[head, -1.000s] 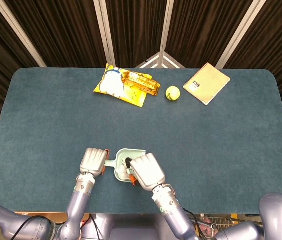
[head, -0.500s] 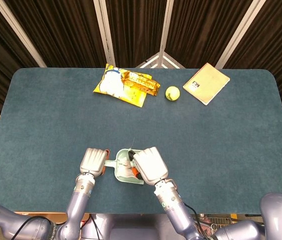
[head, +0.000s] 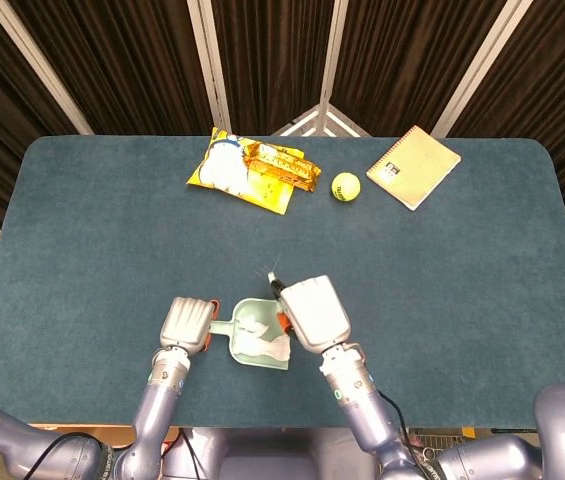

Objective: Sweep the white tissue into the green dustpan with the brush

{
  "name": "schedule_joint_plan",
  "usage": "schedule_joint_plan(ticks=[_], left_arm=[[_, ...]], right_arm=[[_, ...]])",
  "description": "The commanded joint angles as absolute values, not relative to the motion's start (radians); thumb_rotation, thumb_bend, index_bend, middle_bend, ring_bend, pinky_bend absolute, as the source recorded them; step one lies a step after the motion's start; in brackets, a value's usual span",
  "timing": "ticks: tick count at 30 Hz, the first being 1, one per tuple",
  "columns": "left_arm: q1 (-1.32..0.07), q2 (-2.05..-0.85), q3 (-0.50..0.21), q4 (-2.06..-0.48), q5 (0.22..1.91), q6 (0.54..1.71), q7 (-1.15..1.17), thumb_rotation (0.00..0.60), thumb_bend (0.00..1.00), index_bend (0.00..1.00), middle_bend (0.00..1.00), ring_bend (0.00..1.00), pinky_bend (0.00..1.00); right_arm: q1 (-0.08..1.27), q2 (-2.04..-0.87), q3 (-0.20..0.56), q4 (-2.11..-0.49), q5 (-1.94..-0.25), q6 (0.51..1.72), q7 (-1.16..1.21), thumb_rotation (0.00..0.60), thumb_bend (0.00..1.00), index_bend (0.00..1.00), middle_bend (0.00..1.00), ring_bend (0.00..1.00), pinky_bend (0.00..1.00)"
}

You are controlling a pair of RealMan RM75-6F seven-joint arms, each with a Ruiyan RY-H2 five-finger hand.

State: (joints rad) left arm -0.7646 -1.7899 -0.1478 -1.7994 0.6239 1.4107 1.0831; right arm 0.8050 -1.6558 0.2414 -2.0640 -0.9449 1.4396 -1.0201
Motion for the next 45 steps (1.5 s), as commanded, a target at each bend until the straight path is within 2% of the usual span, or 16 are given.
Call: schedule_joint_plan(ticks=[1,3,5,8,11,16,23,32,39,45], left_arm=[[-0.764,-1.788,-0.148,-1.802,0.623,1.412,1.082,0.600,0.56,0.59,1.00,1.00,0.99],[-0.764,-1.786,-0.147,-1.805,0.624,1.414,1.083,0.600,0.46,0.56,1.00,1.00,0.99],[-0.764,-1.781,-0.145,-1.808,0.624,1.414,1.087,0.600,0.30,0.48,1.00,1.00,0.99],[-0.765,-1.773,-0.143,-1.815,0.625,1.416,1.090,0.600,0.12,0.37,1.00,1.00,0.99],[-0.764,-1.761,-0.141,-1.822,0.631,1.420,1.092,0.600,0.02,0.28,1.00,1.00,0.99],[-0.757,-1.731,-0.141,-1.844,0.643,1.423,1.078,0.600,0.00,0.22,1.00,1.00,0.99],[-0.735,-1.649,-0.143,-1.907,0.697,1.429,1.023,0.600,0.00,0.22,1.00,1.00,0.99],[-0.673,-1.457,-0.120,-2.011,0.809,1.417,0.890,0.600,0.00,0.22,0.99,1.00,0.99],[-0.624,-1.342,-0.083,-2.051,0.899,1.389,0.776,0.600,0.00,0.22,0.99,1.00,0.99],[-0.594,-1.302,-0.055,-2.058,0.954,1.369,0.709,0.600,0.00,0.22,0.98,1.00,0.99]], right_arm=[[0.795,-1.635,0.224,-2.039,-0.948,1.436,-1.017,0.600,0.39,0.81,0.97,0.96,0.88],[0.788,-1.626,0.217,-2.021,-0.945,1.431,-1.005,0.600,0.39,0.81,0.97,0.96,0.88],[0.780,-1.620,0.214,-2.011,-0.939,1.428,-0.989,0.600,0.39,0.81,0.97,0.96,0.88],[0.773,-1.611,0.211,-1.999,-0.937,1.423,-0.973,0.600,0.39,0.81,0.97,0.96,0.88],[0.769,-1.604,0.208,-1.994,-0.943,1.419,-0.959,0.600,0.39,0.81,0.97,0.96,0.88],[0.764,-1.596,0.205,-1.989,-0.949,1.416,-0.950,0.600,0.39,0.81,0.97,0.96,0.88],[0.755,-1.567,0.199,-1.957,-0.956,1.416,-0.952,0.600,0.39,0.81,0.97,0.96,0.88],[0.724,-1.501,0.207,-1.877,-0.940,1.425,-0.928,0.600,0.39,0.81,0.97,0.96,0.88],[0.715,-1.478,0.168,-1.788,-0.982,1.439,-0.988,0.600,0.39,0.81,0.97,0.96,0.88],[0.709,-1.493,0.143,-1.746,-0.973,1.454,-1.060,0.600,0.39,0.81,0.97,0.96,0.88]])
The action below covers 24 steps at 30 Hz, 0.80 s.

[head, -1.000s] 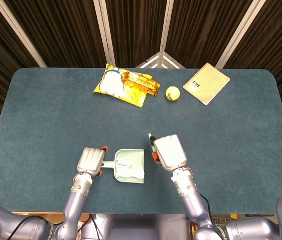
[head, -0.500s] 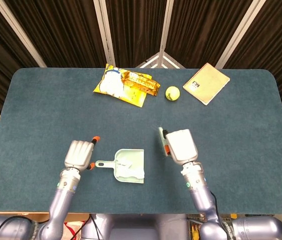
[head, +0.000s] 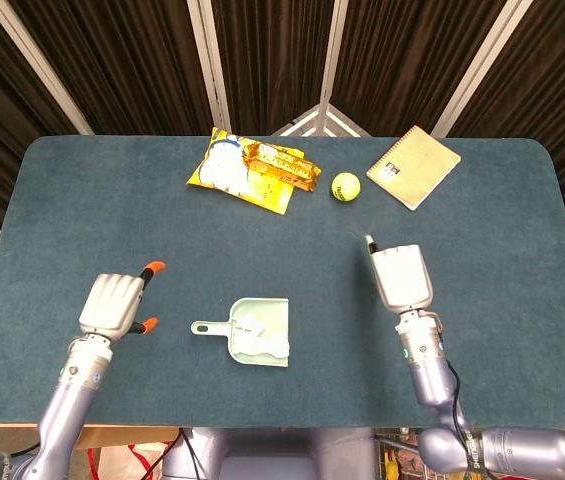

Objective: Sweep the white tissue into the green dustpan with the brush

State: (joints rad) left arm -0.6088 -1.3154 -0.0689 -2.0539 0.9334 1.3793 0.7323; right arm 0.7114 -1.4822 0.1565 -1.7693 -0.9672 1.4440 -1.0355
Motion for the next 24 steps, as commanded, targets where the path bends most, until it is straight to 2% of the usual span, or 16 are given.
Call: schedule_joint_plan(ticks=[1,3,4,6,8,11,13,21,24], left_arm=[[-0.592,-1.299,-0.051,-2.057,0.961,1.367,0.705,0.600,0.00,0.22,0.98,1.00,0.99],[-0.587,-1.294,-0.046,-2.053,0.976,1.364,0.697,0.600,0.00,0.22,0.98,1.00,0.99],[-0.584,-1.293,-0.045,-2.052,0.981,1.363,0.692,0.600,0.00,0.22,0.98,1.00,0.99],[-0.581,-1.292,-0.046,-2.052,0.985,1.362,0.686,0.600,0.00,0.22,0.98,1.00,0.99],[-0.578,-1.289,-0.047,-2.052,0.988,1.360,0.682,0.600,0.00,0.22,0.97,1.00,0.99],[-0.576,-1.286,-0.048,-2.052,0.991,1.359,0.683,0.600,0.00,0.22,0.97,0.99,0.98],[-0.573,-1.284,-0.051,-2.053,0.990,1.359,0.680,0.600,0.00,0.22,0.96,0.99,0.98],[-0.553,-1.262,-0.048,-2.063,1.020,1.365,0.656,0.600,0.00,0.20,0.91,0.95,0.94],[-0.539,-1.244,-0.042,-2.072,1.043,1.371,0.637,0.600,0.00,0.17,0.79,0.83,0.85]], right_arm=[[0.709,-1.499,0.136,-1.735,-0.985,1.459,-1.071,0.600,0.39,0.81,0.97,0.96,0.88],[0.710,-1.515,0.118,-1.709,-1.014,1.468,-1.095,0.600,0.39,0.80,0.97,0.96,0.88],[0.708,-1.525,0.111,-1.702,-1.021,1.467,-1.098,0.600,0.39,0.76,0.97,0.95,0.88],[0.704,-1.540,0.109,-1.710,-1.013,1.458,-1.093,0.600,0.39,0.59,0.97,0.94,0.88],[0.700,-1.552,0.111,-1.731,-0.997,1.446,-1.086,0.600,0.39,0.29,0.97,0.93,0.87],[0.698,-1.561,0.113,-1.765,-0.975,1.430,-1.086,0.600,0.39,0.05,0.97,0.91,0.86],[0.697,-1.568,0.118,-1.788,-0.966,1.423,-1.081,0.600,0.39,0.00,0.97,0.91,0.85],[0.694,-1.572,0.134,-1.857,-0.984,1.420,-1.050,0.600,0.37,0.00,0.95,0.89,0.83],[0.690,-1.554,0.136,-1.888,-1.000,1.426,-1.045,0.600,0.37,0.00,0.90,0.84,0.79]])
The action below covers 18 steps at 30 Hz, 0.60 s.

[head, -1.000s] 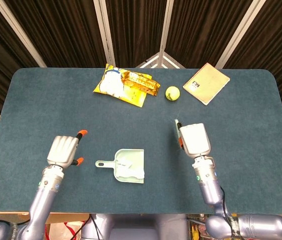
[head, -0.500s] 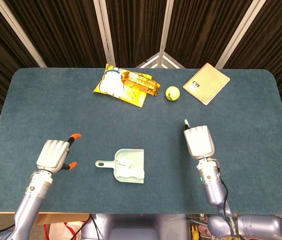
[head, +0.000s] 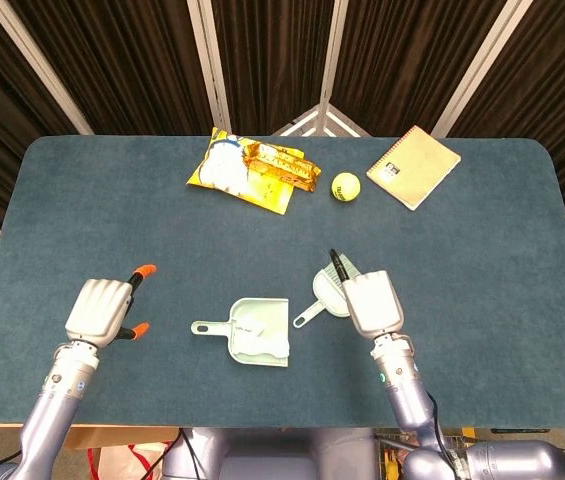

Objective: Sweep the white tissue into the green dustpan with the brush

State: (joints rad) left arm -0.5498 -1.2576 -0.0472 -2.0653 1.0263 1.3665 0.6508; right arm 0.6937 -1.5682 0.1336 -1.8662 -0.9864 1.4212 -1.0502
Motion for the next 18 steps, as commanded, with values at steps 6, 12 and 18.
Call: schedule_joint_plan(ticks=[6,12,18], left_arm=[[-0.488,-1.193,0.008,-2.083,1.144,1.396,0.587,0.600,0.00,0.02,0.17,0.27,0.38],[-0.394,-1.141,0.109,-2.019,1.350,1.459,0.486,0.600,0.00,0.00,0.00,0.00,0.03],[-0.303,-1.125,0.184,-1.917,1.485,1.542,0.402,0.600,0.00,0.00,0.00,0.00,0.00]], right_arm=[[0.645,-1.467,0.082,-1.949,-1.048,1.434,-1.005,0.600,0.37,0.00,0.38,0.32,0.40],[0.543,-1.310,-0.043,-1.968,-1.183,1.426,-0.799,0.600,0.35,0.00,0.00,0.00,0.10],[0.445,-1.226,-0.120,-1.903,-1.296,1.473,-0.589,0.600,0.34,0.00,0.00,0.00,0.07]])
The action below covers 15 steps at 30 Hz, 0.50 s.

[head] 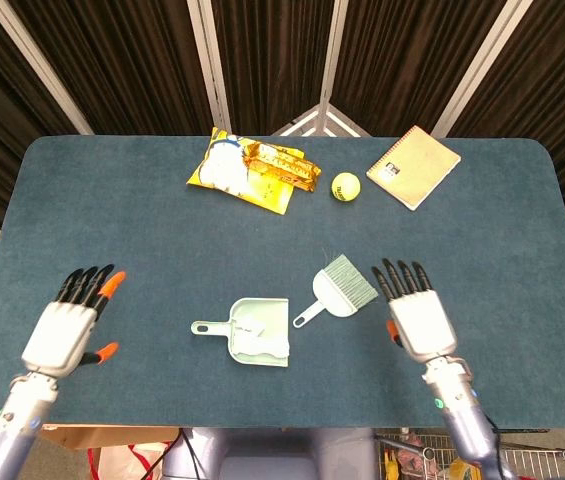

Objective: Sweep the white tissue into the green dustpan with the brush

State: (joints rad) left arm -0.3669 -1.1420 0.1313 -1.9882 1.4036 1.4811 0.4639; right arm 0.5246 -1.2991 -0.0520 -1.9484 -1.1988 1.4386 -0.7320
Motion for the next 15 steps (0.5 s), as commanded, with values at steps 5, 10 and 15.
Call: schedule_joint_plan(ticks=[5,10,15], left_arm=[[-0.229,-1.136,0.218,-1.815,1.564,1.619,0.313,0.600,0.00,0.00,0.00,0.00,0.00],[-0.170,-1.145,0.220,-1.699,1.624,1.693,0.250,0.600,0.00,0.00,0.00,0.00,0.00],[-0.131,-1.143,0.201,-1.622,1.618,1.728,0.191,0.600,0.00,0.00,0.00,0.00,0.00]], right_arm=[[0.357,-1.191,-0.162,-1.834,-1.407,1.566,-0.436,0.600,0.34,0.00,0.00,0.00,0.05],[0.250,-1.165,-0.229,-1.726,-1.538,1.677,-0.341,0.600,0.34,0.00,0.00,0.00,0.02],[0.180,-1.139,-0.254,-1.644,-1.579,1.730,-0.253,0.600,0.34,0.00,0.00,0.00,0.00]])
